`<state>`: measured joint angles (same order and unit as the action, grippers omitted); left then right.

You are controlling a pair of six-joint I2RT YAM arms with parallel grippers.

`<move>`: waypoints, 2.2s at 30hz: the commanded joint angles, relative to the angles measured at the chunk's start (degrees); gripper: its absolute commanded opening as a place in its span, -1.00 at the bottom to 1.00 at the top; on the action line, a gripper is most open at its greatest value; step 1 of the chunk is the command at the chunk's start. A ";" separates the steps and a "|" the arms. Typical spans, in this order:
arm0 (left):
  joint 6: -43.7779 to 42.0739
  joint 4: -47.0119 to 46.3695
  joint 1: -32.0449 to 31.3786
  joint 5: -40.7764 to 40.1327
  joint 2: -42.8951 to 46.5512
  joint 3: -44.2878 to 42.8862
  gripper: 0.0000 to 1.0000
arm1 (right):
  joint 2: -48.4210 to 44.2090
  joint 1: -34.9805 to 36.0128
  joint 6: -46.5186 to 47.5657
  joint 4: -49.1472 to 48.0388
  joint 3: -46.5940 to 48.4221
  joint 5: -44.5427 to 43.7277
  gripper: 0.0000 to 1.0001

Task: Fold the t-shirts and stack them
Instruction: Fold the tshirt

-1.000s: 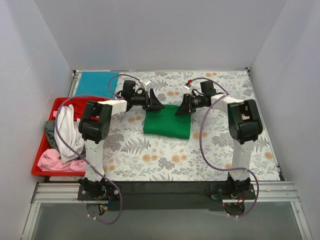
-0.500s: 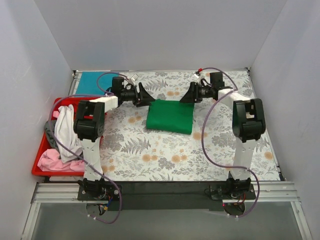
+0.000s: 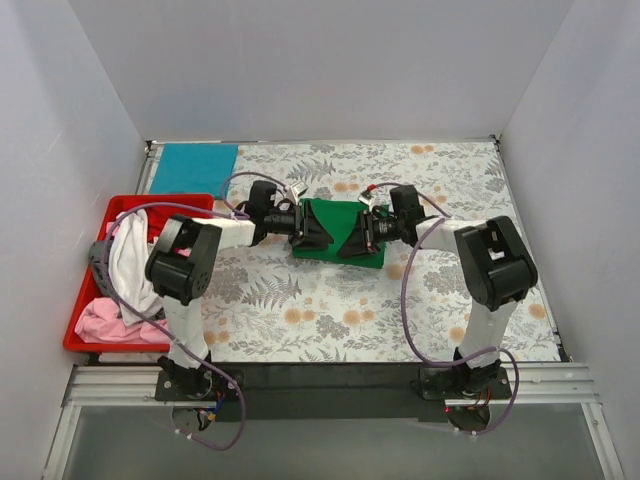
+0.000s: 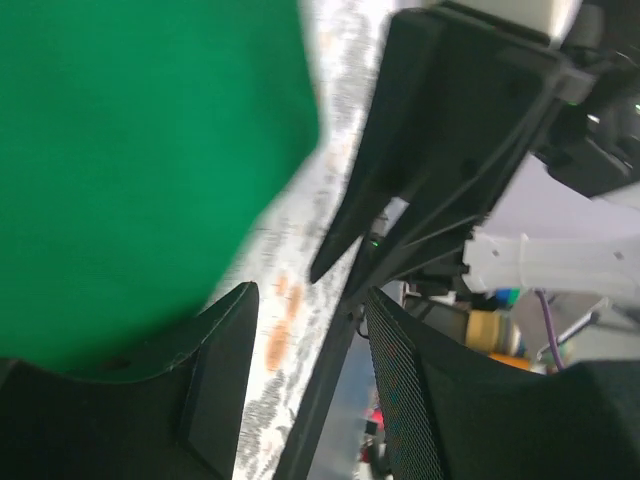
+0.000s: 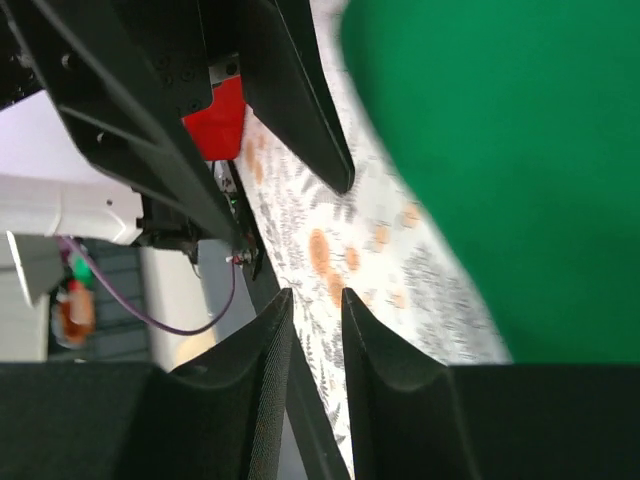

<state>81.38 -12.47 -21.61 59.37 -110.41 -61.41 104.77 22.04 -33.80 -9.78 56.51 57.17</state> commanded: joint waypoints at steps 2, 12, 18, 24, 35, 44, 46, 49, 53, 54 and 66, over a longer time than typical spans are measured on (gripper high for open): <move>2.90 -0.11 1.47 -2.94 -6.12 -2.22 -0.10 | 7.26 -3.40 -2.50 -3.67 -0.17 -0.12 -0.38; 6.86 -0.27 7.63 -2.61 -13.00 4.10 -0.06 | 14.68 -13.69 -2.15 -3.49 -7.73 -3.82 -0.39; -6.97 13.21 7.98 -2.77 -0.45 1.21 0.07 | 6.07 -15.01 3.64 2.97 -6.78 -4.26 -0.39; -14.67 23.95 13.60 -10.41 14.95 -3.01 0.35 | -5.80 -10.01 26.92 19.52 7.72 -12.94 -0.07; -23.01 43.57 19.67 -35.37 13.12 -23.48 0.67 | -7.13 20.65 51.55 23.14 15.73 -51.87 -0.03; -23.38 44.46 19.76 -37.57 10.83 -23.68 0.68 | 4.73 31.39 53.66 23.49 25.66 -59.28 0.13; -22.59 44.90 19.76 -37.84 10.13 -23.85 0.68 | 7.02 32.01 54.10 23.49 26.45 -60.07 0.10; -21.89 44.55 19.76 -37.14 9.69 -23.76 0.68 | 8.69 32.19 54.63 22.79 27.51 -59.72 0.07; -21.79 44.29 19.76 -36.43 9.07 -24.02 0.68 | 10.71 32.27 55.25 21.56 29.00 -59.28 0.05; -21.88 44.37 19.85 -36.61 8.90 -23.85 0.68 | 11.85 32.27 55.68 21.38 29.01 -59.28 0.05; -15.48 41.12 19.76 -34.06 8.20 -18.31 0.68 | 15.90 29.38 54.90 18.57 25.93 -55.33 -0.59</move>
<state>62.57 30.28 -1.67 23.68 -102.67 -80.99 119.61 53.19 21.50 10.07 83.59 -0.86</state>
